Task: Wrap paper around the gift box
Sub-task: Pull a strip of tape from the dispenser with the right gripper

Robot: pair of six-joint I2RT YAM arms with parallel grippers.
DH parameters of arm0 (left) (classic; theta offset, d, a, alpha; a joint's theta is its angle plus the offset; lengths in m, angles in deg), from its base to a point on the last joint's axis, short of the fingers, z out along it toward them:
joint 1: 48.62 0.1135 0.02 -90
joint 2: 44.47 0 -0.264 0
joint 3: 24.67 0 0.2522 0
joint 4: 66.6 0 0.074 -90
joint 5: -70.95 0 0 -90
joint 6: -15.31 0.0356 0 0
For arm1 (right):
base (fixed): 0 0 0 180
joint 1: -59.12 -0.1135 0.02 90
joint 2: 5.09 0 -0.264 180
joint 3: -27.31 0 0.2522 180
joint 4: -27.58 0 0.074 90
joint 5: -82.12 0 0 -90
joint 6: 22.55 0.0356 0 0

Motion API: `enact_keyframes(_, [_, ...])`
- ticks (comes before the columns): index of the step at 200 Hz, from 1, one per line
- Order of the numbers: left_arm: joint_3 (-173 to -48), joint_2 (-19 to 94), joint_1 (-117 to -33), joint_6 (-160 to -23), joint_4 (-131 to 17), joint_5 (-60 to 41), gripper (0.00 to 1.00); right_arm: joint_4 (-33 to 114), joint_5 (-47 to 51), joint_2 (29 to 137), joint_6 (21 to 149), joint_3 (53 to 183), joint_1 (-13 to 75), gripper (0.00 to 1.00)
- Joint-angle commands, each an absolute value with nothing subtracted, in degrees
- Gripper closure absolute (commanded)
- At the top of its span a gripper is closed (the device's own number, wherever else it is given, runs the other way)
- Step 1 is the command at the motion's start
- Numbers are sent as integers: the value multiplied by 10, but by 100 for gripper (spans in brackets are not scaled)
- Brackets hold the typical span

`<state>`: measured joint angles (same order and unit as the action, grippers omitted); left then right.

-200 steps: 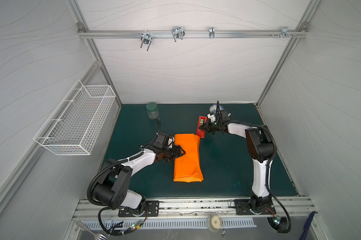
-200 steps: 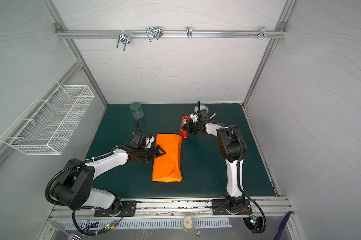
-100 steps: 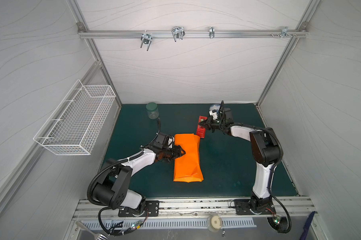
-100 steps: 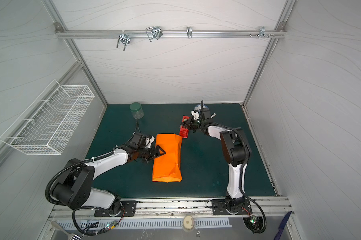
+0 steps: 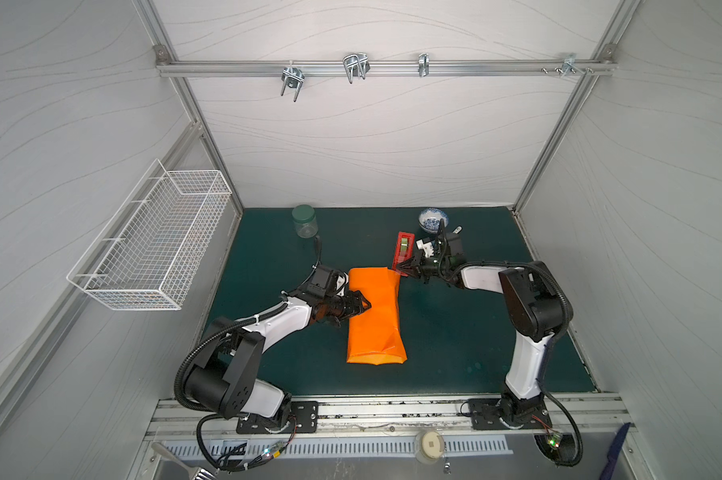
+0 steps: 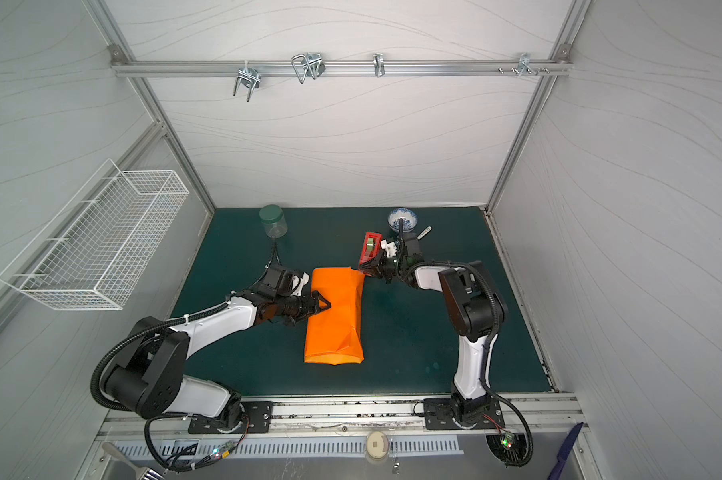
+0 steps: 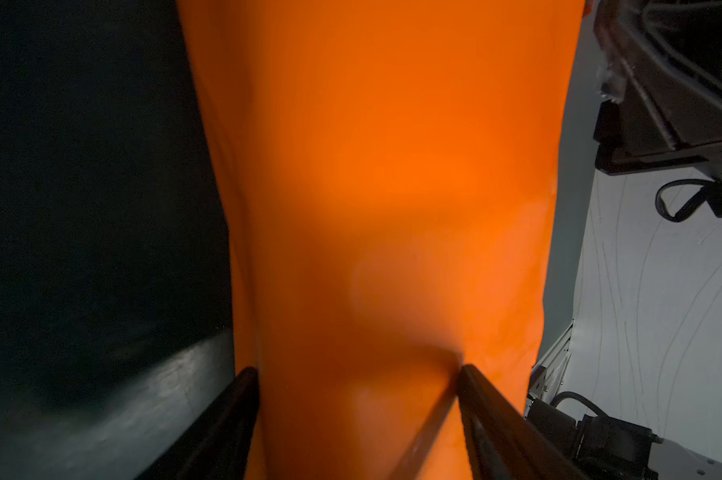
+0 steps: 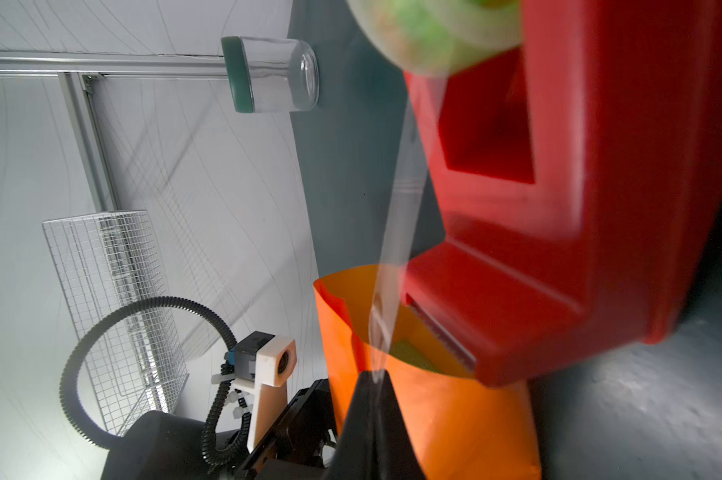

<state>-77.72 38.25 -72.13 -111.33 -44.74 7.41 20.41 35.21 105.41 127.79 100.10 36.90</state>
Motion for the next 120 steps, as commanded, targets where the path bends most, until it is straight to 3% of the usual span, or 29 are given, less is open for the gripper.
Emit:
enact_keyframes(1, [-766, 405, -726, -1098, -370, 51, 25, 220, 354, 1056, 1250, 991, 371, 100])
enact_keyframes(120, [-768, 413, -727, -1098, -373, 53, 25, 393, 281, 1130, 1090, 1050, 408, 100])
